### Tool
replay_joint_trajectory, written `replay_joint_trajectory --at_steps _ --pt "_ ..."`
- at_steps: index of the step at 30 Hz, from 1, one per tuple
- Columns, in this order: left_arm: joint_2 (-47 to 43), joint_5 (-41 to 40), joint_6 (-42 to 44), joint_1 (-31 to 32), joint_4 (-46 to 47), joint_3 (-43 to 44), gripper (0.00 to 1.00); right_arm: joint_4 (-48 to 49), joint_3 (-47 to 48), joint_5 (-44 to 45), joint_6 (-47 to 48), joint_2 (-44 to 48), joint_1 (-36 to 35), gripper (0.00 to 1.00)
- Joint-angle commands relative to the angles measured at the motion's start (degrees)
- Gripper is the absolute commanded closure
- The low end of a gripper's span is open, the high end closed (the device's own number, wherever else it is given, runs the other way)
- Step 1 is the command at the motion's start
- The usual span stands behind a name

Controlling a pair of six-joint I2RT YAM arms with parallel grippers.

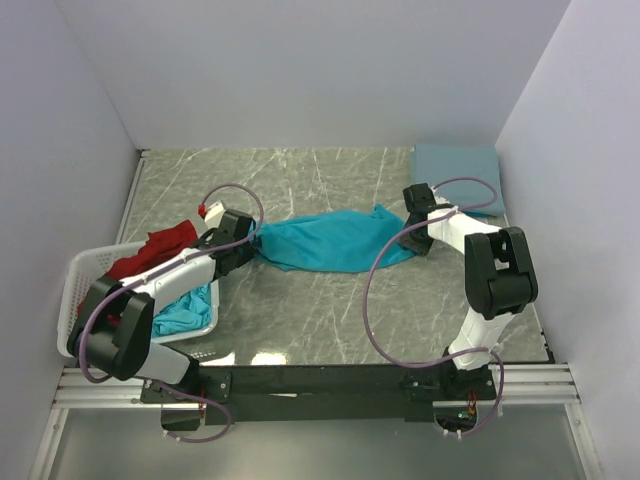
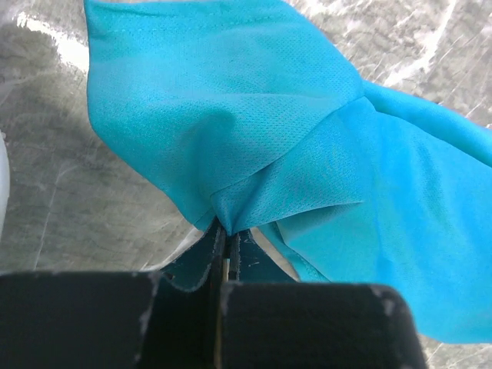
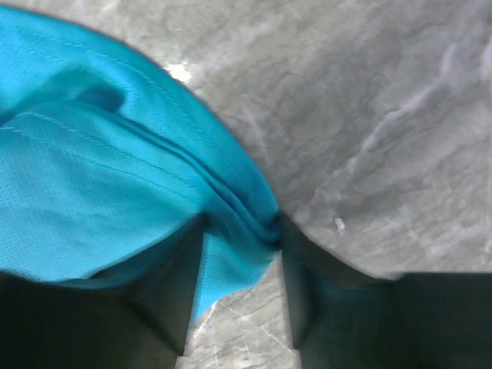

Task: Fold and stack the t-shirts
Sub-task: Flatten the tshirt out

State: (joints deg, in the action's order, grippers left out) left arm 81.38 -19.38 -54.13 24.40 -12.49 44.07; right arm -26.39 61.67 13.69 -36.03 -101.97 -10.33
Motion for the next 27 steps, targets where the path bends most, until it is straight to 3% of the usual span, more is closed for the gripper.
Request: replay_joint_trajectory --at_steps 1,2,4,5,11,17,22,27 --pt "-2.5 -0.4 1.5 -0.1 2.8 -0.1 0.99 1.9 -0.8 -3.2 0.0 0.0 0.2 0.55" --pt "-2.7 -0.9 1.5 -0.1 2.7 -0.2 0.99 2.5 -0.6 -3.4 0.3 -0.1 0.1 0.71" --pt "-3.6 -0.9 1.9 -0.1 2.9 -0.1 0.99 3.4 0.2 -3.5 0.5 0.0 0.2 0.84" --pt "-4.0 -1.1 2.0 -0.1 2.8 0.0 0.99 3.5 0.7 -3.6 1.7 0.3 0.2 1.0" --pt "-10.5 -2.4 5.3 -0.1 2.7 3.6 0.99 2.7 3.5 -2.9 4.0 9.1 0.0 1.0" --pt "-22.0 -7.9 11.0 -0.1 7.5 8.2 0.99 1.0 6.2 -2.6 6.3 27.3 0.0 1.0" --pt "-30.1 -4.4 19.3 -0.1 14.2 12.8 0.99 -2.3 11.0 -1.3 8.3 38.5 0.1 1.0" --pt "-36.0 0.6 22.8 -0.1 14.4 19.8 0.99 -4.2 16.5 -0.5 10.0 49.3 0.3 1.0"
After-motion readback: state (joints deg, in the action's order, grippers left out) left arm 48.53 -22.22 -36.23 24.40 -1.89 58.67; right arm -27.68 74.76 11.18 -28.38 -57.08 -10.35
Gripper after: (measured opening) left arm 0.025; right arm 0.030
